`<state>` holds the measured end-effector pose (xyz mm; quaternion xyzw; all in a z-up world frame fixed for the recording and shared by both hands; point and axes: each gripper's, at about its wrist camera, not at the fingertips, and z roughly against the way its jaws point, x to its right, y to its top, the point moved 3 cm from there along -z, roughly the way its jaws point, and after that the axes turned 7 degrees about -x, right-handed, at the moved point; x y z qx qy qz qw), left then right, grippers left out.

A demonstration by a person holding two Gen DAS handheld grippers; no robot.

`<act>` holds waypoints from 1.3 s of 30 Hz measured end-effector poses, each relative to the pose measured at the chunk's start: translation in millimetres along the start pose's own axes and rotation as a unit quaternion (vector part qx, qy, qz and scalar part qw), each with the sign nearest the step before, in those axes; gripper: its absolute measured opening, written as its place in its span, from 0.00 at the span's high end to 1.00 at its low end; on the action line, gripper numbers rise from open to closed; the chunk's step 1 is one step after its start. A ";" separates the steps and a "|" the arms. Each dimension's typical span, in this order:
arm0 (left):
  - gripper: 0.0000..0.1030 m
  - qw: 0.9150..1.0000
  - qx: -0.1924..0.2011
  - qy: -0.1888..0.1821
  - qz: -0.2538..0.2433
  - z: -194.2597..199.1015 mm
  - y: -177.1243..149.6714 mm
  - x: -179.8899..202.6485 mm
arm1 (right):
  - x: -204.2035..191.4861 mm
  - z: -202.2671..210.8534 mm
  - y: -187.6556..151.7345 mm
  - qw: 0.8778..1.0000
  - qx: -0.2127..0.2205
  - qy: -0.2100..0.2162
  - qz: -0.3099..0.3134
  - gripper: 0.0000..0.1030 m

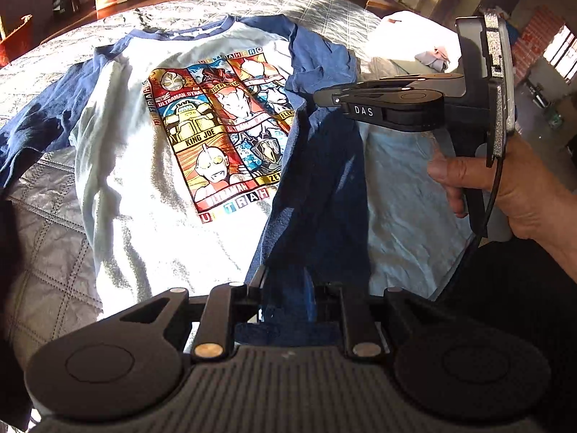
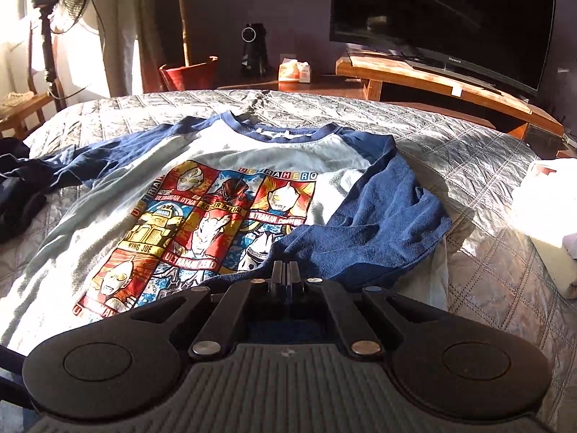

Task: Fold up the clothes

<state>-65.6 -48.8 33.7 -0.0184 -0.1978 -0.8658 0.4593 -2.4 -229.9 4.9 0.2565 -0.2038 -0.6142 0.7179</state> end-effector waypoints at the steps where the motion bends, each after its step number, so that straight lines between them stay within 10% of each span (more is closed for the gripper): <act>1: 0.82 1.000 -0.006 0.003 0.002 -2.8 -1.8 -0.4 | -5.5 -5.5 -0.2 1.000 -0.012 0.016 0.010 0.96; 6: 0.84 0.999 -0.026 0.029 0.010 -11.0 -10.4 -3.1 | -25.6 -12.8 2.9 0.997 -0.011 0.046 0.058 0.66; 10: 0.88 0.998 -0.022 0.041 0.032 -8.6 -10.5 -8.8 | -17.4 3.0 8.4 0.998 0.031 0.047 0.032 0.65; 16: 0.82 0.995 -0.013 0.052 0.080 -1.1 -10.1 -17.5 | -13.2 -9.5 -4.0 0.998 -0.019 0.033 0.050 0.36; 25: 0.77 0.989 0.056 0.061 0.125 35.2 33.4 -47.7 | 81.5 24.9 27.9 0.991 0.087 0.014 -0.100 0.45; 30: 0.77 0.989 0.076 0.051 0.115 26.1 62.6 -47.0 | 149.2 2.6 75.2 0.992 0.069 -0.008 -0.101 0.53; 38: 0.76 0.991 0.095 0.038 0.091 8.3 94.8 -36.9 | 138.6 -62.1 88.0 1.000 -0.016 -0.011 -0.013 0.58; 39: 0.76 0.991 0.095 0.039 0.085 6.9 95.4 -33.9 | 139.6 -68.1 87.2 0.999 -0.026 -0.011 -0.016 0.81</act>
